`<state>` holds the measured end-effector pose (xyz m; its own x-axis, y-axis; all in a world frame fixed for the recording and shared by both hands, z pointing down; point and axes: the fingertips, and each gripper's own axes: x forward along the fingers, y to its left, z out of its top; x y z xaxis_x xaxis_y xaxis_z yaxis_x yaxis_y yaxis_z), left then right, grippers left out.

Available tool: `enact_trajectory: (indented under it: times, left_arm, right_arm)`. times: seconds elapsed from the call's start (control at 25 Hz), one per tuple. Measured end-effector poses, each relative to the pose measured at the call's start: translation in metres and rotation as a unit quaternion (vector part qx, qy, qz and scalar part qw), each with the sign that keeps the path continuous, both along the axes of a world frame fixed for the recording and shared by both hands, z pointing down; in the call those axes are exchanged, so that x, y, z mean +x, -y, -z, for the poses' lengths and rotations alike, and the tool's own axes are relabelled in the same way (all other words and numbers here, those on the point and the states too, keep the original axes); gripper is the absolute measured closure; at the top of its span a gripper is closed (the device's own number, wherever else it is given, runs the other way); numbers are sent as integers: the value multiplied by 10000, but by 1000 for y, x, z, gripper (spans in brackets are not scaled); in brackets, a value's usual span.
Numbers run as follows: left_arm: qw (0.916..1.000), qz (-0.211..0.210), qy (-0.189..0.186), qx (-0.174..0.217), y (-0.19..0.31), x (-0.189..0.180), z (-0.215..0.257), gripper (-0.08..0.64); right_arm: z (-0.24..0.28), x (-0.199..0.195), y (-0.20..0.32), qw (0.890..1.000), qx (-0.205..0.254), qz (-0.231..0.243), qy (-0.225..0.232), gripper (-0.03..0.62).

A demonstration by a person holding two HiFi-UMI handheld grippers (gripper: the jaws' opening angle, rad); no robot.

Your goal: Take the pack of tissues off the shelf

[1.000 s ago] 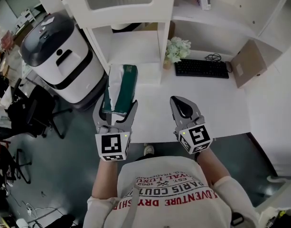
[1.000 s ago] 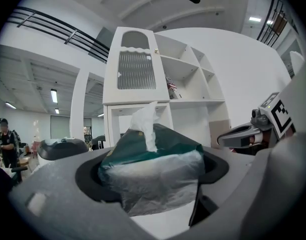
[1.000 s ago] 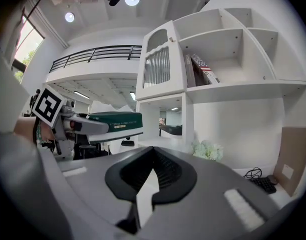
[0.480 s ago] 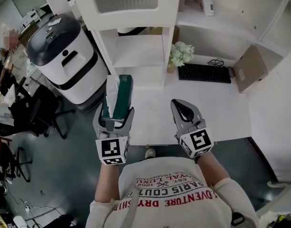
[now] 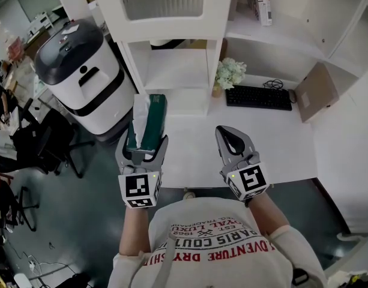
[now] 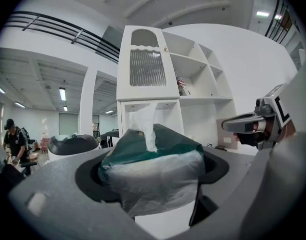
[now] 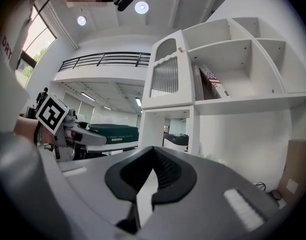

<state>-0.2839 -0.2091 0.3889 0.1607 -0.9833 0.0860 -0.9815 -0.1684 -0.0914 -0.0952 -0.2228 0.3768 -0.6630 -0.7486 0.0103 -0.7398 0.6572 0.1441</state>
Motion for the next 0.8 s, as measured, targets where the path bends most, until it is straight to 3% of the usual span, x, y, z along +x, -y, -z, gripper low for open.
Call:
enact_trajectory:
  times: [0.8]
  left_arm:
    - [9994, -198, -109, -252, 26, 20, -1, 124]
  right_arm:
    - [-2, 9, 24, 9999, -49, -39, -137, 594]
